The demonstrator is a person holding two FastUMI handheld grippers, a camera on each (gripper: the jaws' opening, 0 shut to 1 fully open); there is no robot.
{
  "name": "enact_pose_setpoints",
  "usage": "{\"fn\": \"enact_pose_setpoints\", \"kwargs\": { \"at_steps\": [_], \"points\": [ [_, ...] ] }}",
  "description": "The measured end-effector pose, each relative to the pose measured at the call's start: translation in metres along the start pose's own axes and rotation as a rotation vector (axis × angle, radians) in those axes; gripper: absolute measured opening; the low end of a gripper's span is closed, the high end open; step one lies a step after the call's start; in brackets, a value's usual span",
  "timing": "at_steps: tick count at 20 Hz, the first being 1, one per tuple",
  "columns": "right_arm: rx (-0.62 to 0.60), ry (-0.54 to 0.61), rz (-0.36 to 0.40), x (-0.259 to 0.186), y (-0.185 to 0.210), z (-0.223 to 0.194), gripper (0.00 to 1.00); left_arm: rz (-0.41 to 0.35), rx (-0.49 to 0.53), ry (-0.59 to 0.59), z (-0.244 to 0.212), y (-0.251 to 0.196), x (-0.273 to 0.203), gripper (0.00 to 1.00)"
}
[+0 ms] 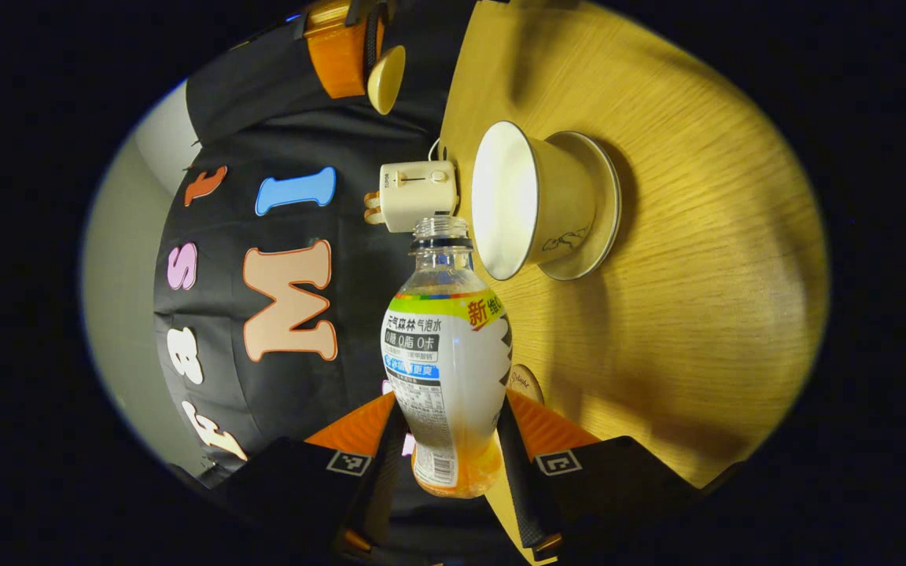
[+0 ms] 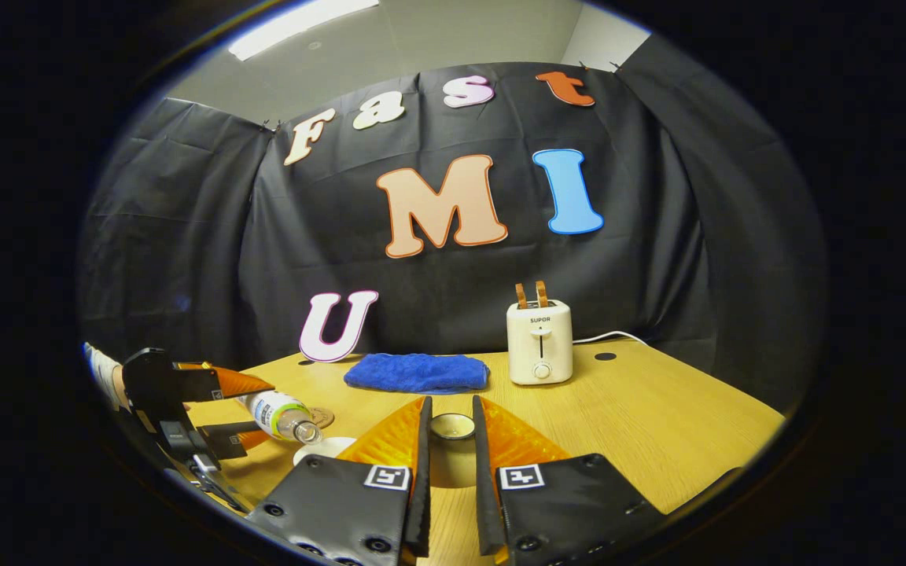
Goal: Open the teacup lid with one hand, grasp the water bottle and pour water into the teacup with the other hand; after pouring, place the water bottle on the coaster and then close the teacup lid.
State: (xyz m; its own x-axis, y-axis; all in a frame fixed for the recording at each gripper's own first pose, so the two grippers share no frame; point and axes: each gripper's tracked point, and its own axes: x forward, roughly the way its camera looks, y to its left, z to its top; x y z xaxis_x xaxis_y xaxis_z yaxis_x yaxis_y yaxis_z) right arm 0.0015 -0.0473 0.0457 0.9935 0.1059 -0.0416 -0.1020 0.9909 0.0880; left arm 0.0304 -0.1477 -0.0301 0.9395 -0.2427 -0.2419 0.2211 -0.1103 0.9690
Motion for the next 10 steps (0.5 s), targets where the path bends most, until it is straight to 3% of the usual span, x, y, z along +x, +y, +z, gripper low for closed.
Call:
{"fn": "enact_pose_setpoints", "kwargs": {
  "at_steps": [10],
  "points": [
    [0.002, 0.0, 0.005, 0.0, 0.001, 0.0, 0.27, -0.032, 0.156, 0.028, 0.001, 0.011, -0.001, 0.61]
  ]
}}
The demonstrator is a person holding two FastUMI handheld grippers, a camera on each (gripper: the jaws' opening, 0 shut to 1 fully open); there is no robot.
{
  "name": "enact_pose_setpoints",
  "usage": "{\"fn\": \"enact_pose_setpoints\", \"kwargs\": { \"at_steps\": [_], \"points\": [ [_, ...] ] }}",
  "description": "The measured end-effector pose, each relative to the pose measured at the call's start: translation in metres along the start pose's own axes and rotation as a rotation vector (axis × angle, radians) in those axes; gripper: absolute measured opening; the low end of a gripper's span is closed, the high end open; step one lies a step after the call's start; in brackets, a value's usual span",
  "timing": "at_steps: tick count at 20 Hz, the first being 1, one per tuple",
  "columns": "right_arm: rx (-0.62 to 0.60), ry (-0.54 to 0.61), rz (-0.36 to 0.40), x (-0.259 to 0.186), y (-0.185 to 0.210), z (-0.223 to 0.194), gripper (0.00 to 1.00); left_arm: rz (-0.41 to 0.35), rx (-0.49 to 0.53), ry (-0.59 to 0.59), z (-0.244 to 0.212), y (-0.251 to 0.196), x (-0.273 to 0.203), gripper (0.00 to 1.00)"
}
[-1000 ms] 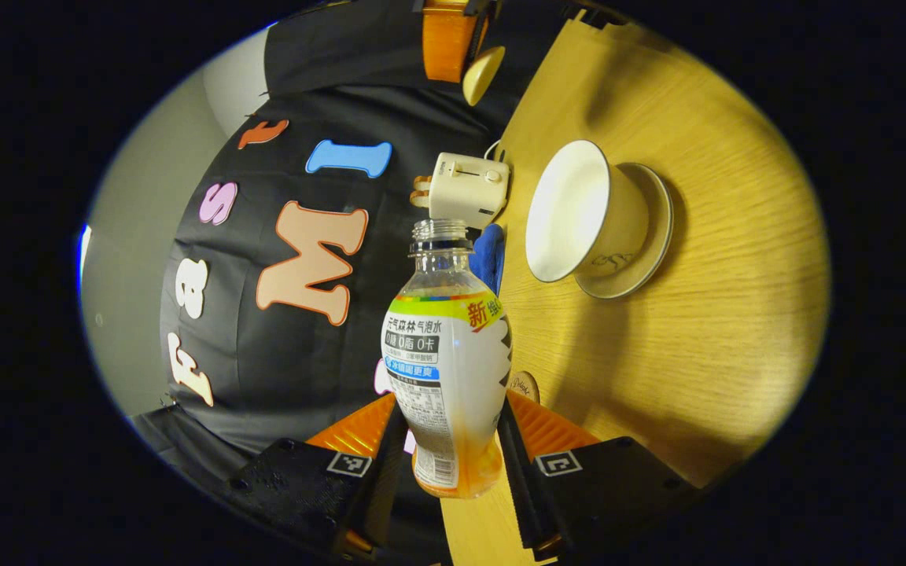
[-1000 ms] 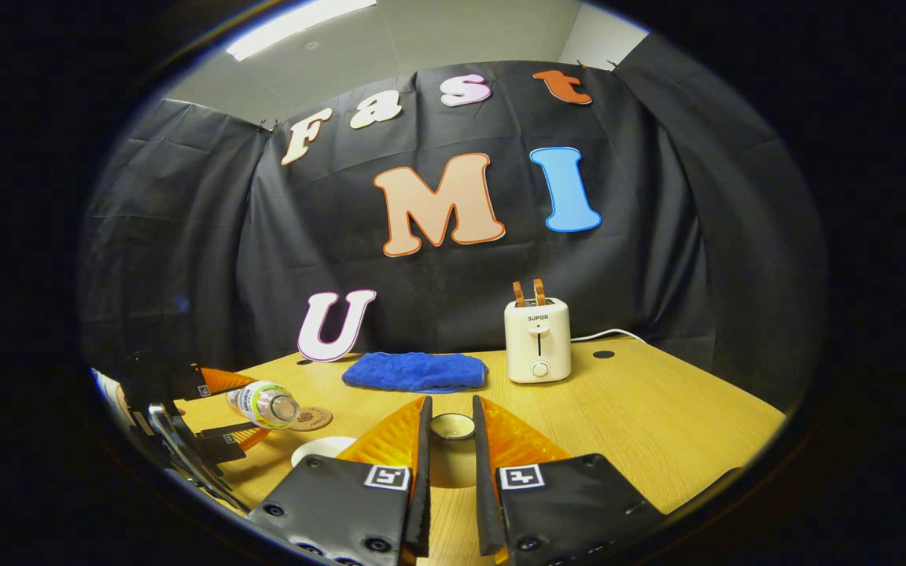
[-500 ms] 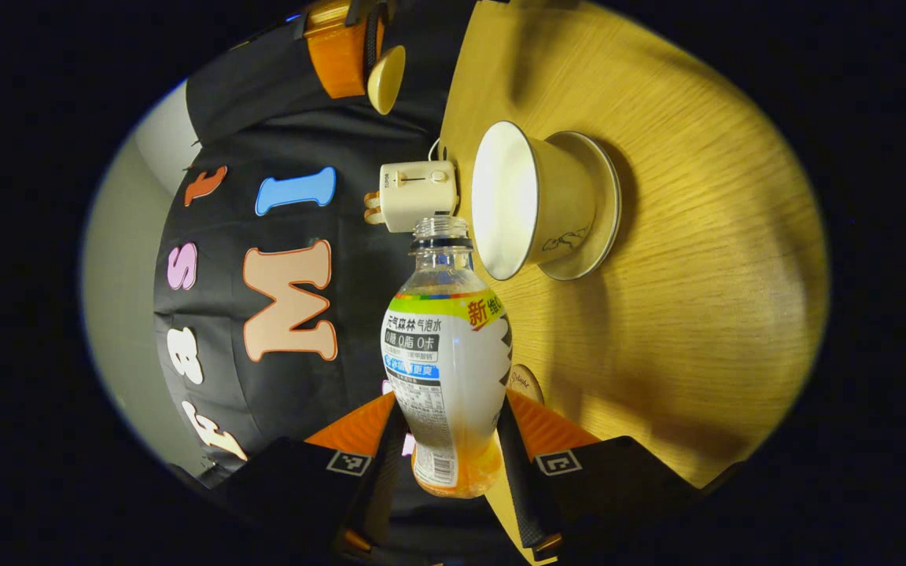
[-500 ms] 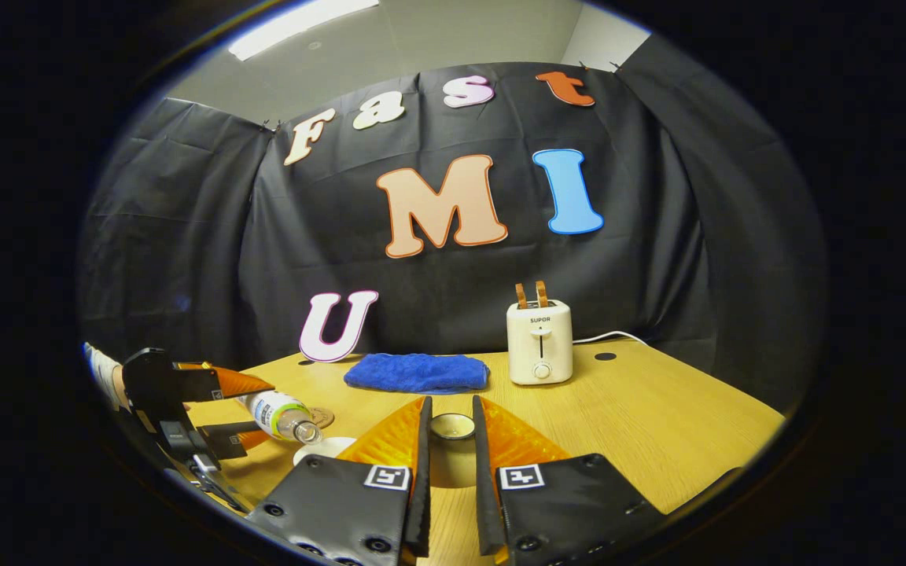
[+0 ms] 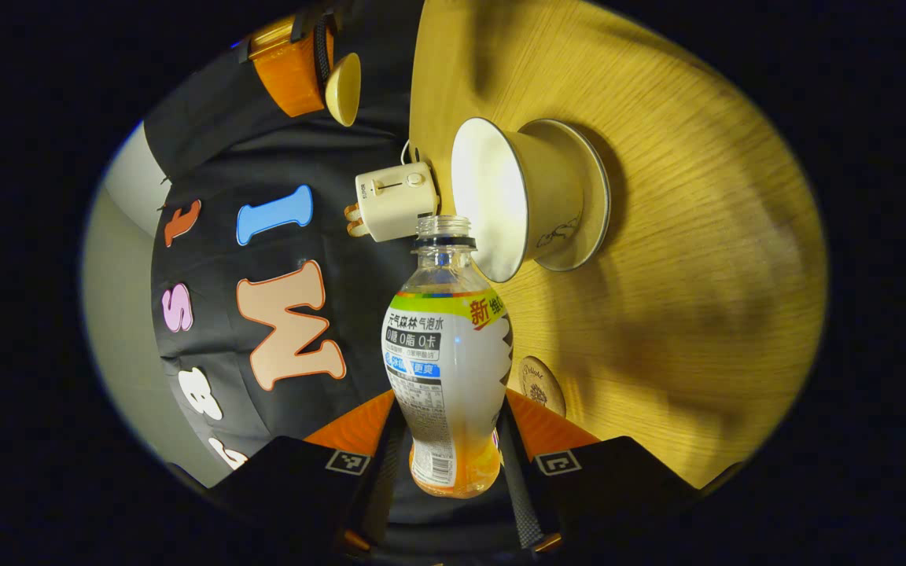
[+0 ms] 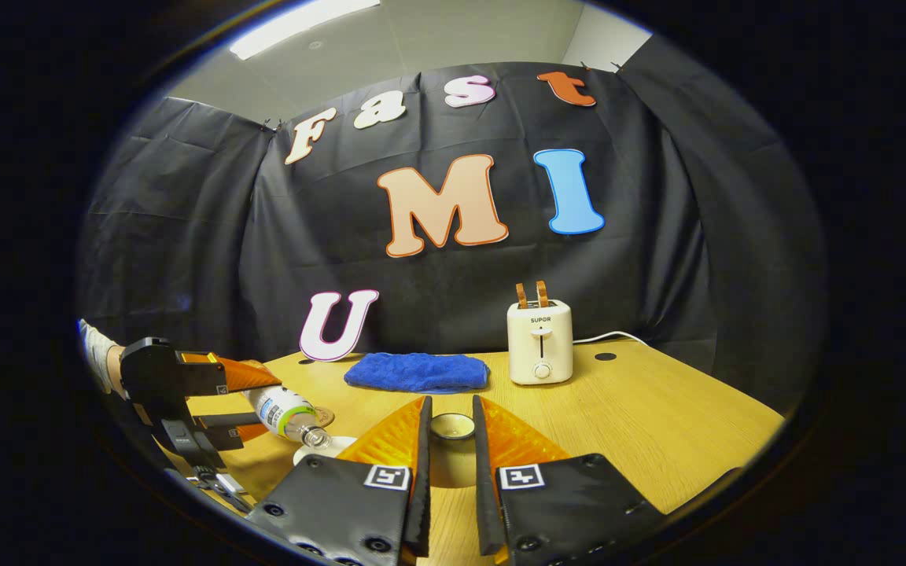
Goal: Open the teacup lid with one hand, grasp the water bottle and pour water into the teacup with the other hand; after pouring, place the water bottle on the coaster and then close the teacup lid.
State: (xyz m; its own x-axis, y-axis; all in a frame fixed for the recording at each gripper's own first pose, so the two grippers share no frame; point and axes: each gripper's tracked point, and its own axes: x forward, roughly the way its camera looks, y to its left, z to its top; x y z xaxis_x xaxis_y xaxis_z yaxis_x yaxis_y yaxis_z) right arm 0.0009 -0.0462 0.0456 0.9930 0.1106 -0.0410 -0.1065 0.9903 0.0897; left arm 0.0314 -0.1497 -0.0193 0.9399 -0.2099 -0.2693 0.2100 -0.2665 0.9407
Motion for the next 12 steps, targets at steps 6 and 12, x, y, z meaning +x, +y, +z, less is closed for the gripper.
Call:
{"fn": "enact_pose_setpoints", "kwargs": {
  "at_steps": [6, 12],
  "points": [
    [0.008, -0.003, 0.012, -0.0017, 0.002, 0.0028, 0.27, -0.008, 0.069, 0.019, -0.0009, 0.0047, -0.0024, 0.61],
    [0.014, -0.003, 0.021, -0.0029, 0.0044, 0.003, 0.25, -0.033, 0.152, 0.051, -0.0086, 0.0099, 0.0003, 0.61]
  ]
}}
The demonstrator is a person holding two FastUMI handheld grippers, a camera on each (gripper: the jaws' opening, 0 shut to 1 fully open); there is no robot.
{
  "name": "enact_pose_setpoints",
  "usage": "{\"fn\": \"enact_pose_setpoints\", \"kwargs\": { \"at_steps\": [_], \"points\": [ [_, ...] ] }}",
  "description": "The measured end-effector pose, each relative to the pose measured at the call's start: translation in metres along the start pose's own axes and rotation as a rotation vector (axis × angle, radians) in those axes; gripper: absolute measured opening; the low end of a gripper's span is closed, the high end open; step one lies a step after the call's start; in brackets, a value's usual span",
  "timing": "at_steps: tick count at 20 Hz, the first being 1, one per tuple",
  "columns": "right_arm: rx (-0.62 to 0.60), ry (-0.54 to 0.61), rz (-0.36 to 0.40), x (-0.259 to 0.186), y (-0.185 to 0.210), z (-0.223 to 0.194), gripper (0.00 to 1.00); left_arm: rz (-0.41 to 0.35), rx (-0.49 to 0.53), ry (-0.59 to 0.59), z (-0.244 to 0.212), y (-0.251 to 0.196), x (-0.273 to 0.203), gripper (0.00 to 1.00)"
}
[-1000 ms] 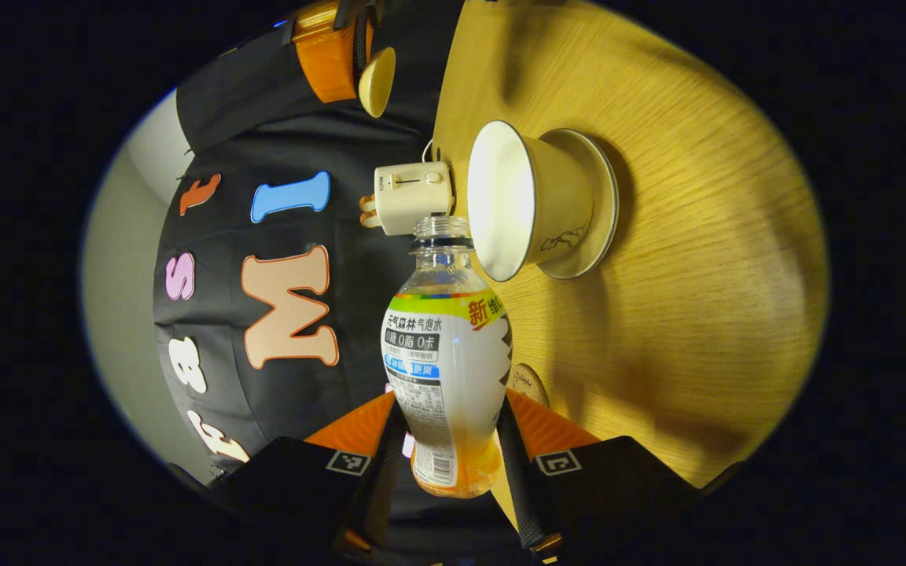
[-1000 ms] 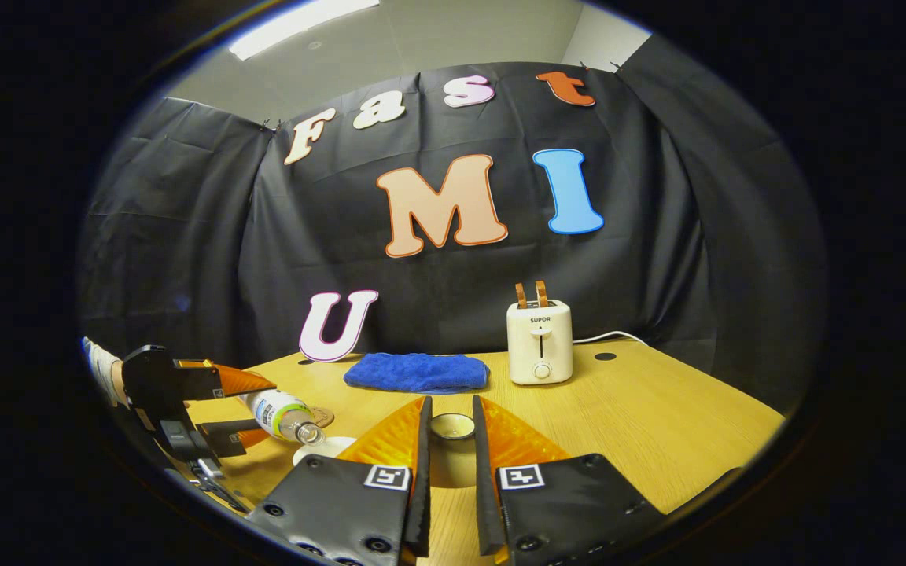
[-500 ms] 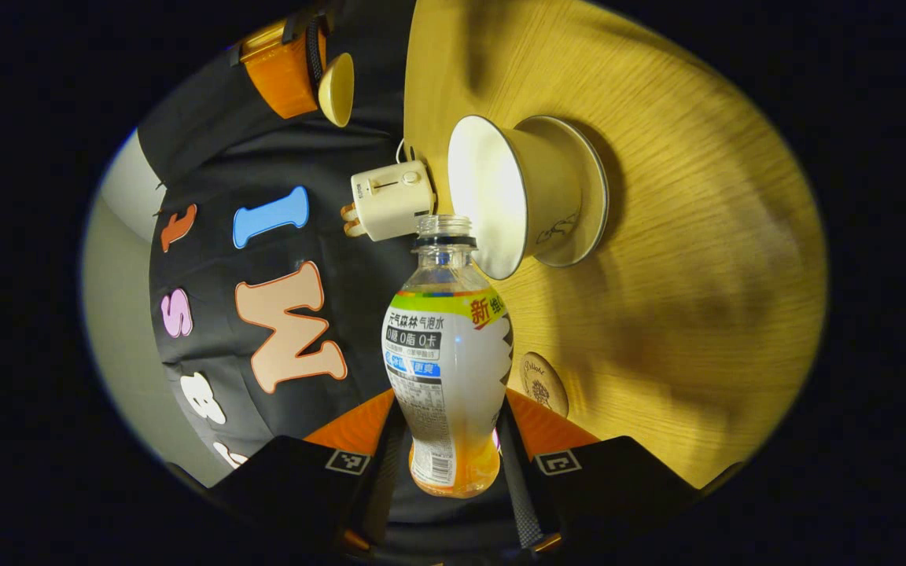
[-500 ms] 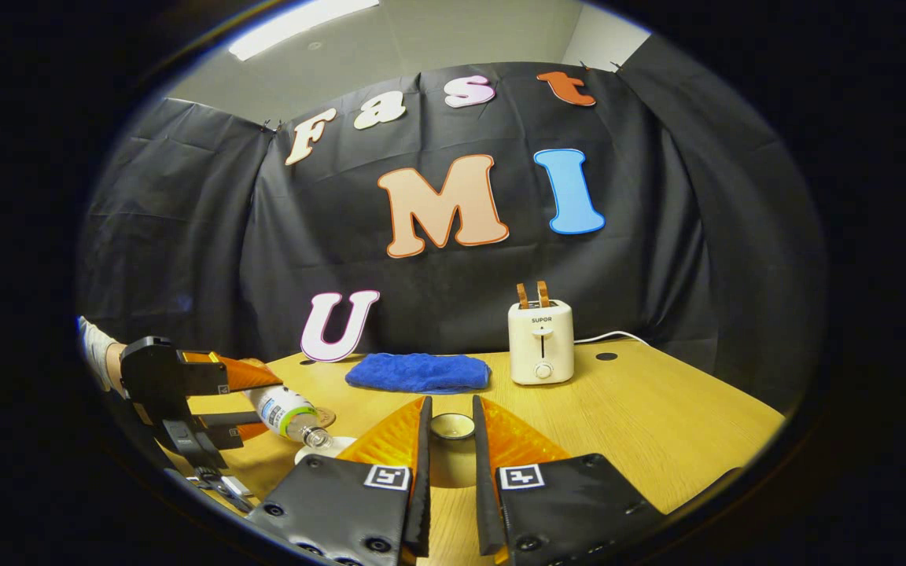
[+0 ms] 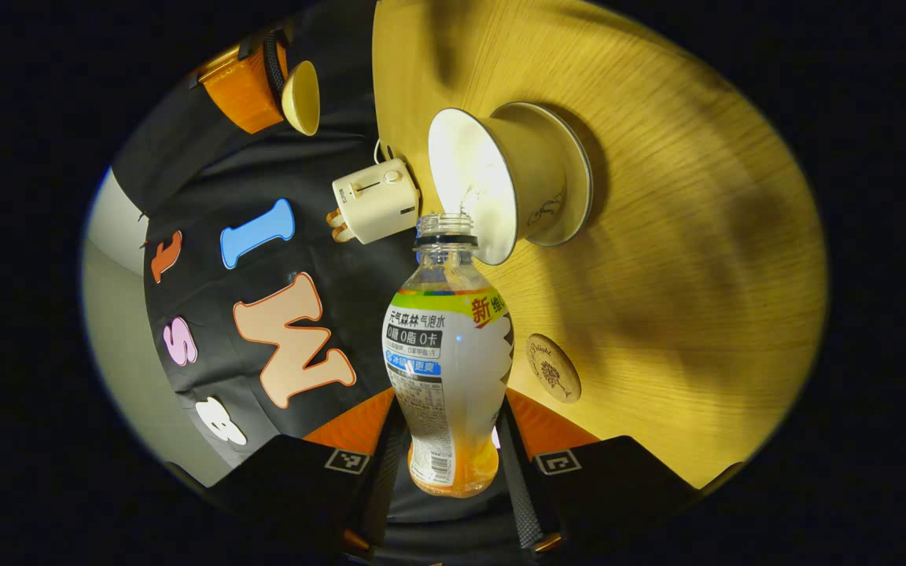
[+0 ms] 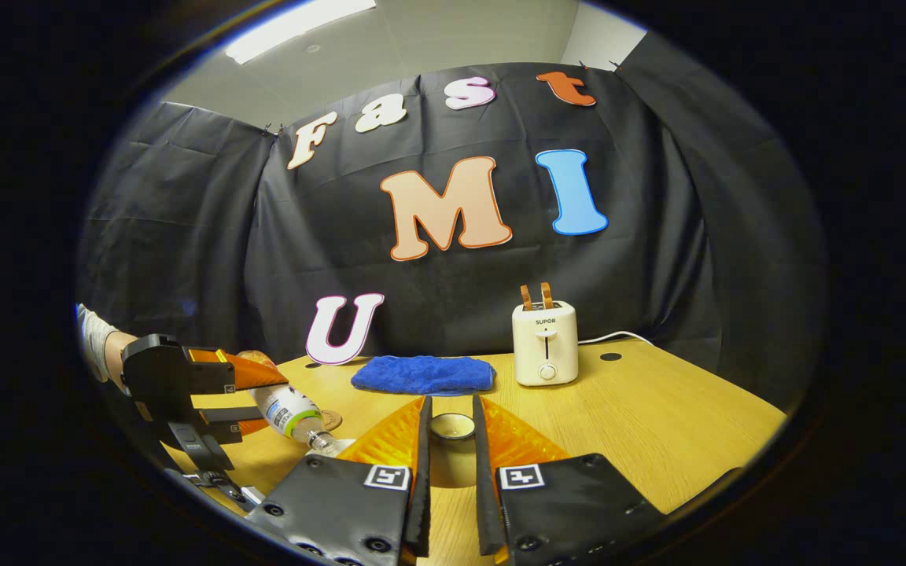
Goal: Open the teacup lid with one hand, grasp the water bottle and pour water into the teacup with the other hand; after pouring, place the water bottle on the coaster and then close the teacup lid.
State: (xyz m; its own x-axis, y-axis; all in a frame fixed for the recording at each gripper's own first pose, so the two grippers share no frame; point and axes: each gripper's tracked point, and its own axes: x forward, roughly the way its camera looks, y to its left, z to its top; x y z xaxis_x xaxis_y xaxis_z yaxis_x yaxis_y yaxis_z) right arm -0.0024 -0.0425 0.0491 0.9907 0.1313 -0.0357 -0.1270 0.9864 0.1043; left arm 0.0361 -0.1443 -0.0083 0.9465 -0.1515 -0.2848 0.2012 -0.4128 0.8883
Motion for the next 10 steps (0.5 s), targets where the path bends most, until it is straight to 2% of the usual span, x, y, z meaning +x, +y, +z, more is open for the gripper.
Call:
{"fn": "enact_pose_setpoints", "kwargs": {
  "at_steps": [10],
  "points": [
    [-0.001, -0.007, 0.006, -0.0012, 0.0009, 0.0036, 0.27, -0.008, 0.124, 0.029, -0.0017, 0.0113, -0.0019, 0.61]
  ]
}}
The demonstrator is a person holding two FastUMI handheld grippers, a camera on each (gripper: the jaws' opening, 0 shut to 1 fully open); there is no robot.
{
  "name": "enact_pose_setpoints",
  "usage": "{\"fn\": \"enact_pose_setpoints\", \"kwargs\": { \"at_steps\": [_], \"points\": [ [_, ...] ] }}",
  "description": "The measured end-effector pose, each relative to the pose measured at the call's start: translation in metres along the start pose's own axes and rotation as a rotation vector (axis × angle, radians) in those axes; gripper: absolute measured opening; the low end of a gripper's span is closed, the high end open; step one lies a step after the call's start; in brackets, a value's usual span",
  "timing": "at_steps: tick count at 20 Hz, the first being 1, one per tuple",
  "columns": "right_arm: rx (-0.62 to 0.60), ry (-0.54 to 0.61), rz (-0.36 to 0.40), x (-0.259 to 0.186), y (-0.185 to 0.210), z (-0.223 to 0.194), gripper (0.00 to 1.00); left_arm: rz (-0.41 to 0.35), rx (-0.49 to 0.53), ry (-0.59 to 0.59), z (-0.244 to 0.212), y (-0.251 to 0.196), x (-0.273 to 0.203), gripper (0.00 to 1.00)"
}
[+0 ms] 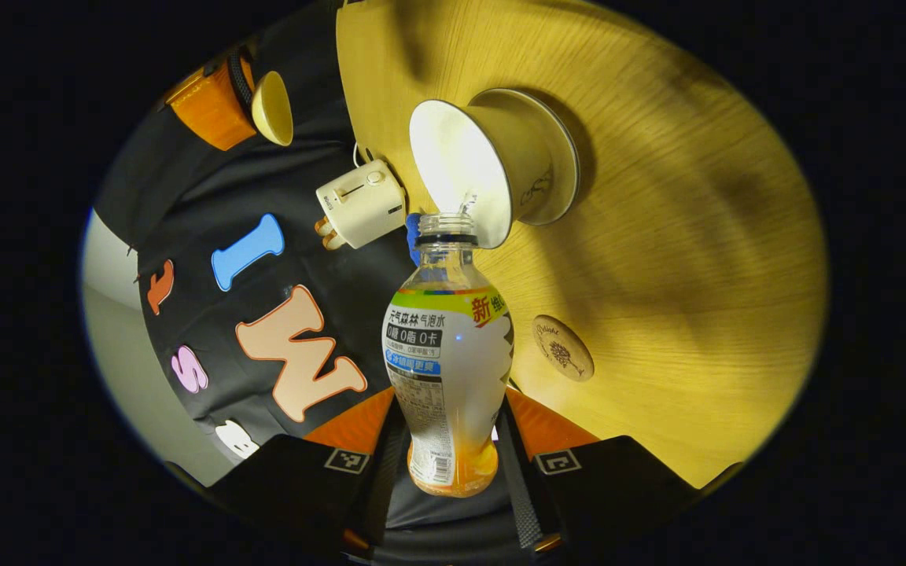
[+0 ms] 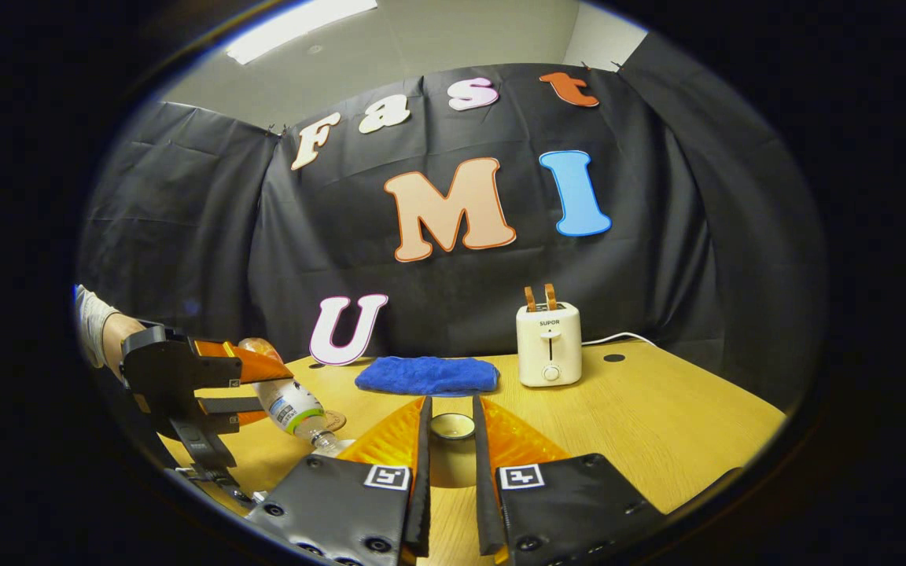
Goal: Open the teacup lid with one hand, grasp the water bottle and pour water into the teacup with the other hand; after pouring, place the water bottle on the coaster and then close the teacup lid.
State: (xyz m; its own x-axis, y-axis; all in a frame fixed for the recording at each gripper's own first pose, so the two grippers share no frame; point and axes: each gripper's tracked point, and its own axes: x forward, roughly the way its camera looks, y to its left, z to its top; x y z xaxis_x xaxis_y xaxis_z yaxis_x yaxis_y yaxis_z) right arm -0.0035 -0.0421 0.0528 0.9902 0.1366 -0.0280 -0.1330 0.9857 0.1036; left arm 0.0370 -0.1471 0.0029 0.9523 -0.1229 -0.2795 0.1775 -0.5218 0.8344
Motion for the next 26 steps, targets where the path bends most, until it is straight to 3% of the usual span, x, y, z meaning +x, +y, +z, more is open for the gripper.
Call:
{"fn": "enact_pose_setpoints", "kwargs": {
  "at_steps": [15, 22, 26],
  "points": [
    [0.005, -0.007, -0.003, -0.003, -0.003, 0.005, 0.27, 0.016, 0.108, 0.03, -0.009, 0.015, 0.003, 0.61],
    [0.002, -0.009, -0.002, -0.003, -0.002, 0.005, 0.27, 0.037, 0.1, 0.013, -0.008, 0.017, 0.005, 0.61],
    [0.004, -0.008, 0.002, -0.003, -0.001, 0.005, 0.27, 0.03, 0.036, -0.022, -0.003, 0.007, 0.007, 0.61]
  ]
}}
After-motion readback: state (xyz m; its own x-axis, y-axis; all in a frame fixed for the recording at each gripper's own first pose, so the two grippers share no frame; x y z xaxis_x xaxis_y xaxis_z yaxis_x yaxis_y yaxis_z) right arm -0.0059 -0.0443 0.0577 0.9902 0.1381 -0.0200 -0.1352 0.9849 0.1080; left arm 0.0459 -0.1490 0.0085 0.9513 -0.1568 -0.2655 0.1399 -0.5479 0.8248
